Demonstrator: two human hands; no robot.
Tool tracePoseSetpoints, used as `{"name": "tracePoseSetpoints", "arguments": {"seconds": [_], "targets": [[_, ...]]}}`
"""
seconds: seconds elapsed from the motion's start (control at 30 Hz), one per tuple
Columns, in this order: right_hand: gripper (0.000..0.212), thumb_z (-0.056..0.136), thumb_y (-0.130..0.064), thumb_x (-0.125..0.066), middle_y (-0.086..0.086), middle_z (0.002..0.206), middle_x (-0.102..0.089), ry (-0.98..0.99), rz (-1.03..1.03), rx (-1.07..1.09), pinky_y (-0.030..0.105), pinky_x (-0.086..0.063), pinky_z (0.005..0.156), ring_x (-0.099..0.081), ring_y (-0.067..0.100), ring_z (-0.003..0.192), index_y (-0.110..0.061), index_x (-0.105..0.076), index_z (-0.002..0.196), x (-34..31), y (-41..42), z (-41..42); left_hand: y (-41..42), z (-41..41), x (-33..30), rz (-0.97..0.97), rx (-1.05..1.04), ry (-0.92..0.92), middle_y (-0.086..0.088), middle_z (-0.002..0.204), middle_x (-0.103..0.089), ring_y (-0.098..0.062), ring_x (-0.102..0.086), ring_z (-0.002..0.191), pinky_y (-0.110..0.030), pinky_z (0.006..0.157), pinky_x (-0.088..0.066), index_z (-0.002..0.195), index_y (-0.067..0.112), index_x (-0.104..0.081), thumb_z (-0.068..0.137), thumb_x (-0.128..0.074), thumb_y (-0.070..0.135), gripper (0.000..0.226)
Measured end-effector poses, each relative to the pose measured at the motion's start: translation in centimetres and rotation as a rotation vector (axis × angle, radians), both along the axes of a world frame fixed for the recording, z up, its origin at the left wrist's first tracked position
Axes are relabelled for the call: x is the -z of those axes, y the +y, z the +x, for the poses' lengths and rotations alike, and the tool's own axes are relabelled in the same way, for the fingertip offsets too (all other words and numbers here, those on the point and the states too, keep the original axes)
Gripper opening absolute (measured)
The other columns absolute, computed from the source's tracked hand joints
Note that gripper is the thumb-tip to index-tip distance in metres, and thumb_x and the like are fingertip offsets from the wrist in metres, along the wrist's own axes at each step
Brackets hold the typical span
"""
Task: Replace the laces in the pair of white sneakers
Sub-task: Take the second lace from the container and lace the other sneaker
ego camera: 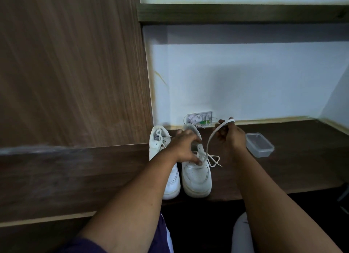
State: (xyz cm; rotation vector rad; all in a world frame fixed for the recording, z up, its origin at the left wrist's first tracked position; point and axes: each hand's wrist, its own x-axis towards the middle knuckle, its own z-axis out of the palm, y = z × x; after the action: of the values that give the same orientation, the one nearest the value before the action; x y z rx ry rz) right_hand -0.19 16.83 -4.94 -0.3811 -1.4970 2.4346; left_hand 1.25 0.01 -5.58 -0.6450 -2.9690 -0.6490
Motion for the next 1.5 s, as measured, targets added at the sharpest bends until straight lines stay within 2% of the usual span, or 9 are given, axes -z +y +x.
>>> {"name": "tracePoseSetpoints", "arguments": {"seconds": [0.17, 0.33, 0.43, 0.63, 0.87, 0.97, 1.07, 1.3, 1.5], "targets": [[0.039, 0.101, -0.037, -0.042, 0.007, 0.069, -0.067, 0.035, -0.335, 0.102, 0.018, -0.049, 0.049, -0.066, 0.012, 0.054, -0.004, -0.059, 0.087, -1.0, 1.6, 0.3, 1.2, -0.2, 0.4, -0.076, 0.146, 0.072, 0.01, 0.085, -0.046, -0.014, -0.043, 0.102, -0.027, 0.077, -0.039, 0.082, 0.024, -0.072, 0.078, -0.076, 0.036, 0.013], [0.027, 0.098, -0.034, -0.044, 0.001, 0.065, -0.065, -0.087, -0.358, 0.369, 0.02, -0.043, 0.047, -0.054, 0.01, 0.048, -0.013, -0.057, 0.086, -1.4, 4.4, 0.7, 0.2, 0.2, -0.3, 0.523, -0.053, -0.109, 0.0, 0.075, -0.061, -0.013, -0.056, 0.071, -0.026, 0.07, -0.043, 0.079, 0.012, -0.062, 0.095, -0.06, 0.033, 0.027], [0.024, 0.095, -0.02, -0.043, 0.005, 0.083, -0.065, -0.169, -0.02, 0.441, 0.031, -0.051, 0.065, -0.059, 0.017, 0.067, -0.013, -0.065, 0.101, -0.8, 5.4, 0.3, -1.0, -0.3, 0.0, 0.649, -0.174, -0.029, -0.004, 0.083, -0.067, -0.013, -0.061, 0.077, -0.03, 0.074, -0.045, 0.086, 0.008, -0.063, 0.095, -0.06, 0.029, 0.023], [0.045, 0.088, 0.008, -0.04, -0.001, 0.089, -0.065, 0.136, 0.609, -0.203, 0.014, -0.048, 0.063, -0.057, 0.003, 0.067, -0.011, -0.063, 0.122, -0.5, 0.2, 1.1, 2.7, 0.8, -1.2, 1.062, -0.187, -0.256, -0.007, 0.123, -0.064, -0.017, -0.058, 0.115, -0.027, 0.095, -0.044, 0.118, 0.014, -0.059, 0.102, -0.047, 0.028, 0.024], [0.049, 0.086, -0.024, -0.042, -0.006, 0.11, -0.07, 0.328, 1.018, -0.351, 0.036, -0.049, 0.096, -0.06, 0.021, 0.109, -0.035, -0.055, 0.131, 0.2, -2.9, 1.0, 3.0, 0.0, -2.1, 1.262, -0.385, -0.304, -0.006, 0.094, -0.067, -0.017, -0.063, 0.076, -0.029, 0.066, -0.053, 0.118, 0.013, -0.052, 0.098, -0.055, 0.034, 0.029], [0.038, 0.095, -0.01, -0.05, -0.001, 0.116, -0.067, 0.281, 0.666, -0.484, 0.023, -0.05, 0.088, -0.063, 0.012, 0.107, -0.026, -0.059, 0.127, -0.2, -2.7, 1.3, 2.0, 0.0, -2.2, 1.087, -0.432, -0.249, -0.001, 0.085, -0.066, -0.013, -0.058, 0.068, -0.023, 0.055, -0.043, 0.097, 0.015, -0.061, 0.099, -0.053, 0.03, 0.017], [0.036, 0.092, -0.001, -0.051, 0.004, 0.099, -0.066, 0.164, 0.432, -0.402, 0.014, -0.046, 0.051, -0.062, 0.003, 0.061, -0.025, -0.059, 0.119, -0.5, -1.6, 1.1, 0.3, -0.1, -1.7, 0.595, -0.427, -0.089, -0.004, 0.084, -0.068, -0.024, -0.063, 0.082, -0.029, 0.067, -0.048, 0.084, 0.015, -0.07, 0.099, -0.052, 0.031, 0.029], [0.021, 0.082, -0.034, -0.071, 0.0, 0.071, -0.068, -0.051, 1.092, -0.2, 0.019, -0.044, 0.06, -0.063, 0.014, 0.068, -0.014, -0.072, 0.082, 3.3, -0.3, -0.8, -1.1, 0.6, -2.1, 0.011, -0.359, -0.146, -0.01, 0.12, -0.064, -0.027, -0.061, 0.107, -0.038, 0.092, -0.05, 0.116, 0.008, -0.063, 0.101, -0.037, 0.02, 0.033], [0.036, 0.063, -0.046, -0.083, -0.002, 0.067, -0.065, -0.034, 1.236, -0.172, 0.02, -0.04, 0.056, -0.059, 0.009, 0.065, -0.015, -0.065, 0.071, 3.7, -2.1, -1.1, 0.9, 0.3, -0.2, 0.234, -0.394, -0.06, -0.007, 0.108, -0.068, -0.025, -0.063, 0.101, -0.025, 0.075, -0.042, 0.101, 0.014, -0.072, 0.095, -0.058, 0.018, 0.015]]}}
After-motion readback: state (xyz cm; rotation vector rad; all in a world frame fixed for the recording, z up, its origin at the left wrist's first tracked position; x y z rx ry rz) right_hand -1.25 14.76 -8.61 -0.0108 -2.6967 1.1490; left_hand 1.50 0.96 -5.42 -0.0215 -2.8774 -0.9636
